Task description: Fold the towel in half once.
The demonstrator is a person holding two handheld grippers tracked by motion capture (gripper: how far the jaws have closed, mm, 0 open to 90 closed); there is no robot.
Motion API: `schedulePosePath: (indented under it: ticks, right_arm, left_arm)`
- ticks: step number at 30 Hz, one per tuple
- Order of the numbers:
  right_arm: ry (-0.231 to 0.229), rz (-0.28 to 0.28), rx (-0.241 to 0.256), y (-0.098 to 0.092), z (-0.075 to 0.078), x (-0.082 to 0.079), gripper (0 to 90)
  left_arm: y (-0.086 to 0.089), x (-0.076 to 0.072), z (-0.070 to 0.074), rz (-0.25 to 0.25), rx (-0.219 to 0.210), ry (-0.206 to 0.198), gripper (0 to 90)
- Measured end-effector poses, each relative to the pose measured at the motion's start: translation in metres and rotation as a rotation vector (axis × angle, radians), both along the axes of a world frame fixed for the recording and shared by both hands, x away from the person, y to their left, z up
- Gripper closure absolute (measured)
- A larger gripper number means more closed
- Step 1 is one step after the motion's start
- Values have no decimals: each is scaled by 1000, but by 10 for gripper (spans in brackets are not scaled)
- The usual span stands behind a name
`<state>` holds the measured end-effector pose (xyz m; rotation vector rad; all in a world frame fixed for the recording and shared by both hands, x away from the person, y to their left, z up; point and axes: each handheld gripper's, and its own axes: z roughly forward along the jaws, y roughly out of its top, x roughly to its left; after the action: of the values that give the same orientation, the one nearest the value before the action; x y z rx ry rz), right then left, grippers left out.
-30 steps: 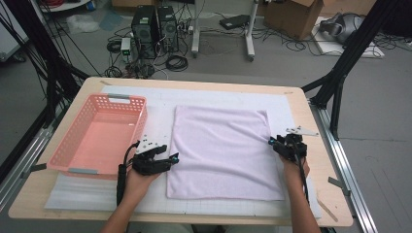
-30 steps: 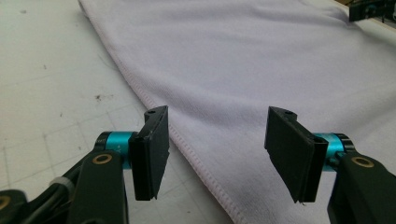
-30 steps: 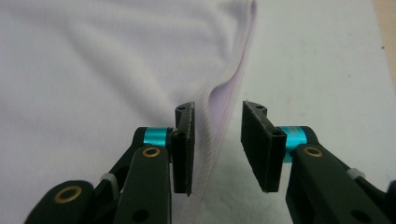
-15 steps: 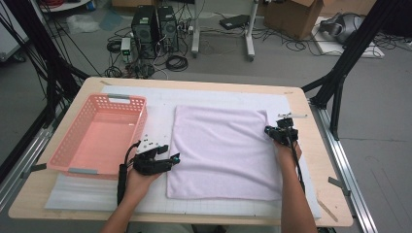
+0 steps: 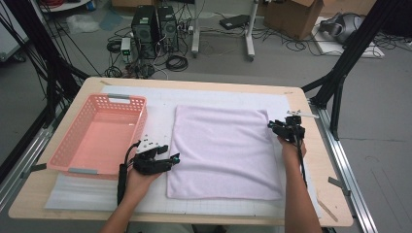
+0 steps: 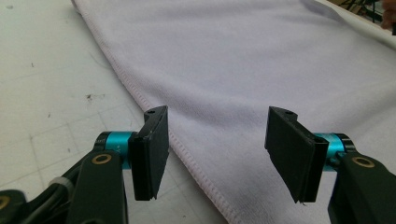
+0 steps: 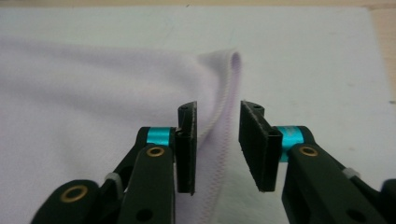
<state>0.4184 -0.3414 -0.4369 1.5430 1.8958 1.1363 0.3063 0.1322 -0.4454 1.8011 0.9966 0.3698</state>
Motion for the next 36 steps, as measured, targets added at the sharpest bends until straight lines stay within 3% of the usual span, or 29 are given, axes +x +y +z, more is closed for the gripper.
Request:
schedulePosePath:
  ticks: [2, 3, 4, 5, 6, 8, 10, 13, 15, 16, 21, 25, 29, 33, 35, 36]
  right_arm:
    - [25, 19, -13, 8, -4, 5, 634]
    - [33, 35, -27, 11, -7, 8, 683]
    - [49, 39, -68, 16, -8, 10, 786]
    - [52, 40, -145, 20, -9, 11, 868]
    - [45, 27, -211, 22, -10, 12, 875]
    - [38, -34, -247, 20, -9, 14, 880]
    - [31, -63, -237, 18, -11, 15, 874]
    - [26, -122, -218, 13, -11, 14, 706]
    - [49, -138, -119, 3, -8, 12, 679]
    - [50, -136, -107, 1, -6, 9, 684]
    - [-21, -37, -65, -1, 19, -6, 650]
    - [-2, 62, -98, 9, 26, -25, 604]
    - [19, 108, -111, 9, 18, -53, 573]
    - [83, 134, -94, 4, 0, -73, 595]
    - [102, 148, -126, 5, -9, -77, 647]
    - [88, 156, -123, 5, -9, -78, 751]
  left_arm:
    - [0, 0, 0, 0, -1, 0, 402]
    - [0, 0, 0, 0, 0, 0, 402]
    - [0, 0, 0, 0, 0, 0, 402]
    - [0, 0, 0, -2, 0, 0, 402]
    - [0, 0, 0, -3, -1, 1, 402]
    - [0, 0, 0, -5, -2, 4, 402]
    - [-1, 0, -1, -3, 0, 6, 402]
    - [0, 0, -1, 2, 5, 8, 401]
    - [0, 1, -1, 6, 6, 10, 402]
    - [0, 1, -1, 12, 8, 10, 404]
    - [1, 3, -3, 13, 20, 16, 478]
    - [2, 5, -4, 30, 19, 33, 502]
    - [0, 11, -3, 41, 26, 46, 498]
    - [-6, 25, -5, 58, 22, 63, 487]
    - [-8, 31, -7, 83, 35, 126, 504]
    - [-8, 34, -8, 73, 34, 156, 492]
